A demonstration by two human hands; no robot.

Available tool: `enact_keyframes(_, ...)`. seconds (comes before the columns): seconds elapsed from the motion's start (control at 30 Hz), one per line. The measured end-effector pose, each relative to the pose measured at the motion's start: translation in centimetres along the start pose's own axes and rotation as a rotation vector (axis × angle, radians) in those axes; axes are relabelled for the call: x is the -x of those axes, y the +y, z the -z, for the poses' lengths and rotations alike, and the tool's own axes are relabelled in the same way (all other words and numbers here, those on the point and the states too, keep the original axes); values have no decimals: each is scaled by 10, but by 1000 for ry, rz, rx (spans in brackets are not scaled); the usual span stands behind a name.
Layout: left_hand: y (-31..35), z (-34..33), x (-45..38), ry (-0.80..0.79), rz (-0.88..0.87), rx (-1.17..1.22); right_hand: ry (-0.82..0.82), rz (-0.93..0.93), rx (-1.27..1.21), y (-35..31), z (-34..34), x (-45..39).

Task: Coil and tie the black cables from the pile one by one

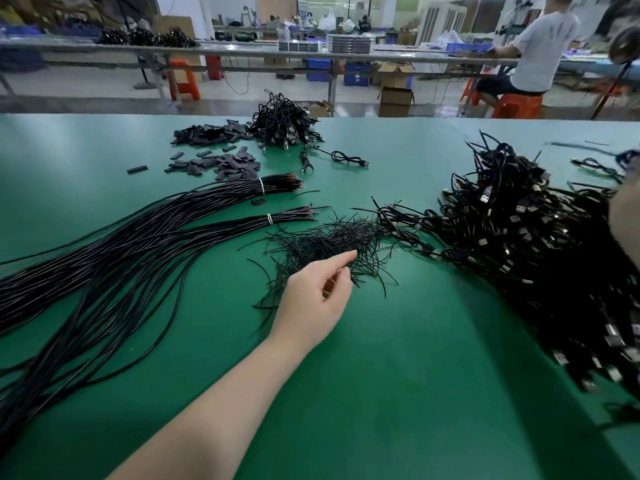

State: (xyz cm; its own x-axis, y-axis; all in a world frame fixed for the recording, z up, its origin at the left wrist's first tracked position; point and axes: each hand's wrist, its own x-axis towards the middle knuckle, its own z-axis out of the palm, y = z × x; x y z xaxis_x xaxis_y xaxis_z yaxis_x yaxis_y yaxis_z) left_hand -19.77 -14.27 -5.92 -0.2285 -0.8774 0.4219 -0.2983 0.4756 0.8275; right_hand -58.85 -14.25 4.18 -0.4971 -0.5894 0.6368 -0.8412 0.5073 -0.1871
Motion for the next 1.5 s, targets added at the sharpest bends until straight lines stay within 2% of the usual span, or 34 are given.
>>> enact_keyframes(0.07,4,-1,5,-79,-117,-190,-267,8,99,17,-10,5)
enact_keyframes(0.13,11,-2,11,-84,-265,-344,-363,14,189,16,-5,4)
enact_keyframes(0.2,15,0,11,-54,-320,-417,-443,18,282,-8,15,3)
enact_keyframes(0.23,16,4,7,-33,-284,-427,-444,13,299,-21,24,4)
enact_keyframes(0.3,14,18,-7,31,-116,-434,-324,74,249,-47,35,20)
enact_keyframes(0.37,3,42,-25,102,46,-461,-214,252,94,-75,41,51)
enact_keyframes(0.4,-5,59,-34,119,95,-519,-232,344,-5,-90,41,70)
enact_keyframes(0.47,-22,96,-47,118,165,-742,-391,450,-202,-115,33,112)
enact_keyframes(0.53,-40,137,-53,102,294,-987,-564,431,-302,-130,18,152)
enact_keyframes(0.57,-50,155,-53,84,391,-1076,-600,408,-335,-134,10,169)
enact_keyframes(0.67,-72,201,-47,-36,592,-1238,-541,350,-440,-135,-7,196)
enact_keyframes(0.8,-80,226,-42,-13,514,-1170,-485,330,-470,-130,-14,194)
enact_keyframes(0.93,-80,232,-44,22,522,-1087,-478,330,-503,-129,-15,193)
enact_keyframes(1.1,-76,239,-55,-102,587,-1068,-455,330,-502,-129,-16,192)
enact_keyframes(1.27,-77,244,-52,-99,577,-1141,-459,336,-508,-129,-15,191)
enact_keyframes(1.4,-74,238,-56,-256,672,-1230,-465,338,-518,-129,-15,191)
enact_keyframes(1.47,-66,240,-62,-212,633,-1159,-462,334,-524,-129,-14,191)
enact_keyframes(1.5,-62,243,-66,-112,575,-1100,-461,334,-525,-129,-15,191)
